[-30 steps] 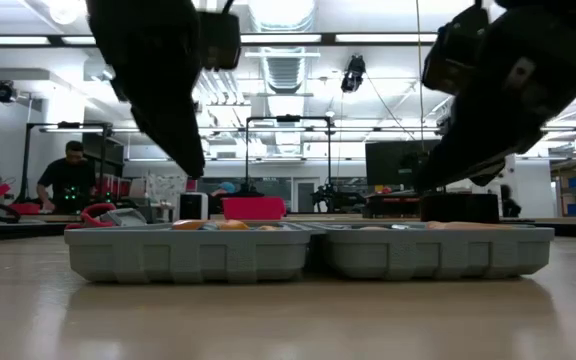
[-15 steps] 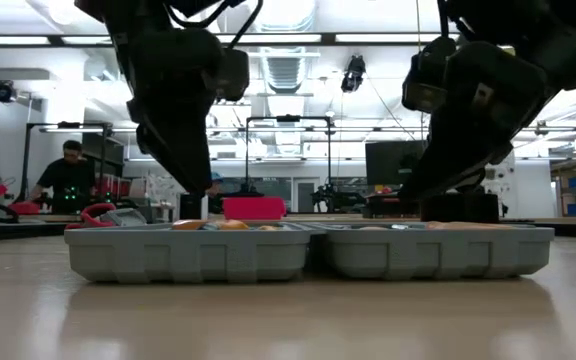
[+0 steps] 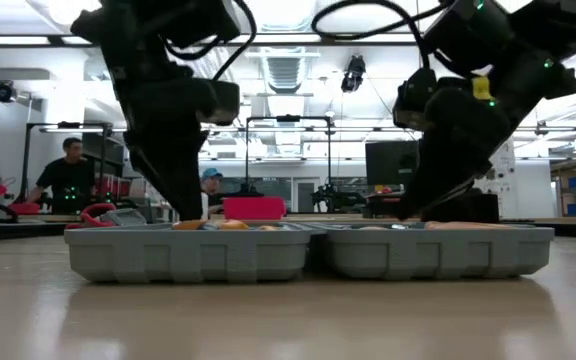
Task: Prefit tool cases
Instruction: Remove the tape measure from the gray tool box
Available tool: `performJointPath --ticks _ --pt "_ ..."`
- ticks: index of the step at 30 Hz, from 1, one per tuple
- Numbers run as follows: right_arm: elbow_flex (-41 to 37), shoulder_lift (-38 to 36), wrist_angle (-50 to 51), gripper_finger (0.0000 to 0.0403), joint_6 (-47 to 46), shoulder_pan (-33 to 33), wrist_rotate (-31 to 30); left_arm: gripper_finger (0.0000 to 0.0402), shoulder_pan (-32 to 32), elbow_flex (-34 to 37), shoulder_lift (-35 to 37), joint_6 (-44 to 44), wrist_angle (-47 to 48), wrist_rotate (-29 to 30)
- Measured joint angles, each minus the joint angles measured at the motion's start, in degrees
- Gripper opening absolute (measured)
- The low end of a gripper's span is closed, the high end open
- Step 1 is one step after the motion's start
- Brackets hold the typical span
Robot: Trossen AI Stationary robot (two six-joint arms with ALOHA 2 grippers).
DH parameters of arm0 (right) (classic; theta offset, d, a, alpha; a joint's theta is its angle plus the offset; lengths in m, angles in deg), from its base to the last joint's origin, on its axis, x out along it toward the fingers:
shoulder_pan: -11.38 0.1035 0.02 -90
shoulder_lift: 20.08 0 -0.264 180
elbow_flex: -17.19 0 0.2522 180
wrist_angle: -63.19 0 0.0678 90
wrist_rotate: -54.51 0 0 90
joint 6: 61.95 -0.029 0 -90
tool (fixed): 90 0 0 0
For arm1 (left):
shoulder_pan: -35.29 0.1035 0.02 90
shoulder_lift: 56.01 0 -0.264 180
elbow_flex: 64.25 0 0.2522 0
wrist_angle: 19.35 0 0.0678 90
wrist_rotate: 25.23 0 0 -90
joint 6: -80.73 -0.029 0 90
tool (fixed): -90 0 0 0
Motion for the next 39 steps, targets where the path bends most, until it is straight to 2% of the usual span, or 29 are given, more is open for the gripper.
performJointPath --ticks 8,24,34,39 --pt "0.02 0.0 1.02 0.0 3.46 -4.02 0.33 0.0185 3.06 0.38 0.0 -4.45 -0.45 3.78" --pt "0.07 -0.02 1.4 0.0 8.83 -11.51 0.46 0.018 9.89 1.55 0.08 -14.83 -2.1 4.1" --pt "2.33 -0.02 1.68 0.0 10.78 -11.98 1.45 0.0175 8.6 -0.71 0.83 -13.08 -1.79 -7.89" --pt "3.9 -0.02 2.49 0.0 11.19 -11.95 4.51 0.017 6.23 -0.82 0.85 -11.78 0.39 -9.64"
